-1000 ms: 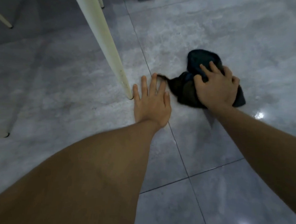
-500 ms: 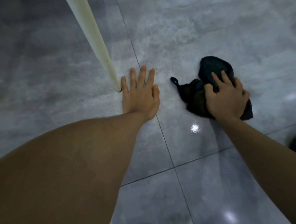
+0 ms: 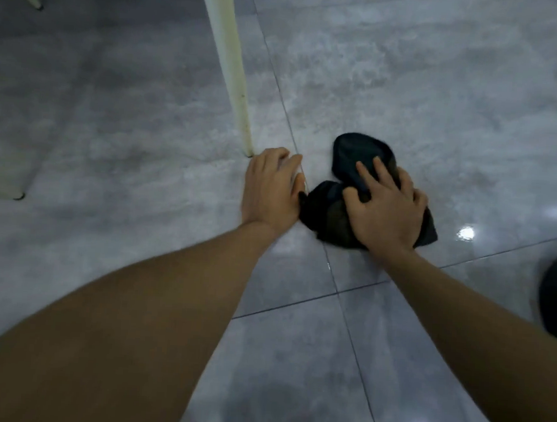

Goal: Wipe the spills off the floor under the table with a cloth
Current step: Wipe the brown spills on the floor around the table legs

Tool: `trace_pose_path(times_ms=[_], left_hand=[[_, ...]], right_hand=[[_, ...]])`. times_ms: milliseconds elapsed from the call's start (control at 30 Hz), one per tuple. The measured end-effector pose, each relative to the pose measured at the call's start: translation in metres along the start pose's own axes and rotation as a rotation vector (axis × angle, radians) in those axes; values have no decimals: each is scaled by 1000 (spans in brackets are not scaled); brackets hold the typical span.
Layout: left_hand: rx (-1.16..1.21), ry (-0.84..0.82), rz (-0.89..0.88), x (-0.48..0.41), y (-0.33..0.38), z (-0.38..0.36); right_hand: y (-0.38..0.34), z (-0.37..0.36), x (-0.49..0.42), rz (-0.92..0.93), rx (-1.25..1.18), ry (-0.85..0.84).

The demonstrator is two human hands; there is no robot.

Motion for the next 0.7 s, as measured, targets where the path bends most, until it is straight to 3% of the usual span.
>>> trace_pose_path(times_ms=[67, 167, 300, 367, 500, 600, 700], left_hand=[[40, 23, 62, 16, -15, 8], [-192, -46, 166, 40, -46, 23], [-373, -181, 237, 78, -80, 48], [-385, -222, 316, 93, -90, 56], [-376, -224, 291, 107, -106, 69], [-303, -176, 309, 114, -130, 81], [-305, -156, 442, 132, -163, 100]], right_hand=[[-29, -12, -10, 16, 6, -12], [-68, -27, 24, 174, -22, -48], [-62, -26, 101, 401, 5, -108], [-60, -21, 103, 382, 3, -120], [-113, -39, 70, 288, -31, -73], [-173, -62, 62, 366, -44, -114], [-191, -67, 104, 499, -15, -188]])
Point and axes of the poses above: each hand's wrist, its own x-axis away from the middle knuckle, its own z-axis out of the back of the hand, y = z × x, the point moved 1 cm from there along -x, towards the middle knuckle, and after that the axes turned 8 degrees about -x, right-handed, at the moved point
